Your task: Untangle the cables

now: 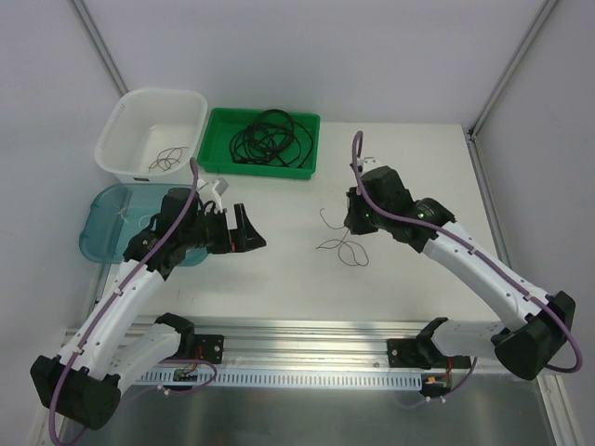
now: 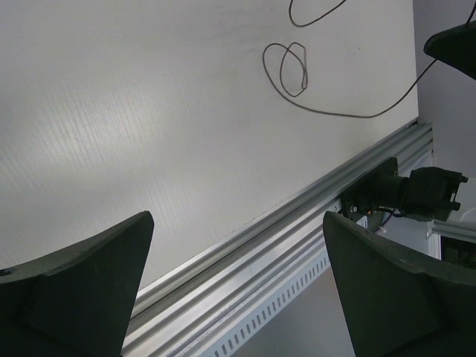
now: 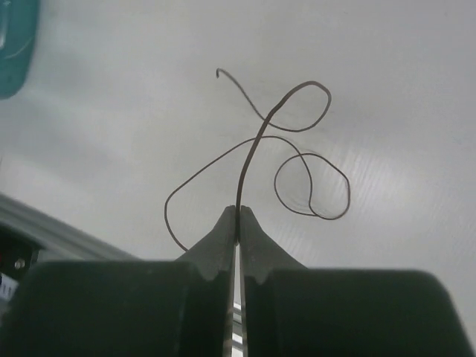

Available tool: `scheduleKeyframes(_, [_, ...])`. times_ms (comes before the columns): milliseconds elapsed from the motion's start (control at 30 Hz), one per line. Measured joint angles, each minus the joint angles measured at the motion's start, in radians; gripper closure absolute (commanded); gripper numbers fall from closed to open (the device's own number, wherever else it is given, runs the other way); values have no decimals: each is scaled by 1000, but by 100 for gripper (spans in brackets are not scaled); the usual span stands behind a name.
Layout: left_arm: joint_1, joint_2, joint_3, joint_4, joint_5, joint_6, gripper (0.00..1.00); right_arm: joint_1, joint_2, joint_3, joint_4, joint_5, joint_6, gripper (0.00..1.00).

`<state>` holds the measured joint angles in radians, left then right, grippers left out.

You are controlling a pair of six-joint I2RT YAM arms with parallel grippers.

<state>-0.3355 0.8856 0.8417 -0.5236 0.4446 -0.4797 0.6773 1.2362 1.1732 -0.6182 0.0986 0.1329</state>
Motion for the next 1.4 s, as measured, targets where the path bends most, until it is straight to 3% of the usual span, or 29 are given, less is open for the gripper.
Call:
scheduleKeyframes(233, [-80, 3, 42, 1, -3, -5, 1, 156, 1, 100, -10, -52, -84, 99])
scheduleKeyframes(500, [-235, 43, 63, 34, -17, 12, 1, 182, 3, 102, -11, -74, -79, 99])
scheduleKeyframes(767, [-495, 103, 65, 151, -197, 130, 1, 200, 5, 102, -5, -132, -32, 99])
scheduleKeyframes(1033, [-620, 223, 64, 281, -354, 247, 5, 205, 3, 102, 8, -166, 4, 99])
scheduleKeyframes(1133, [-661, 252, 63, 311, -380, 269, 19, 205, -3, 102, 11, -168, 13, 99])
scheduleKeyframes(1233, [-689, 273, 59, 335, -402, 280, 42, 205, -14, 102, 13, -167, 21, 99])
scheduleKeyframes(1267, [-695, 278, 57, 337, -405, 278, 53, 205, -22, 102, 14, -166, 24, 99])
scheduleKeyframes(1300, [-700, 281, 52, 344, -406, 276, 74, 205, -29, 102, 15, -162, 25, 99])
scheduleKeyframes(1400, [-705, 282, 31, 354, -419, 262, 100, 204, -52, 102, 15, -128, 31, 99])
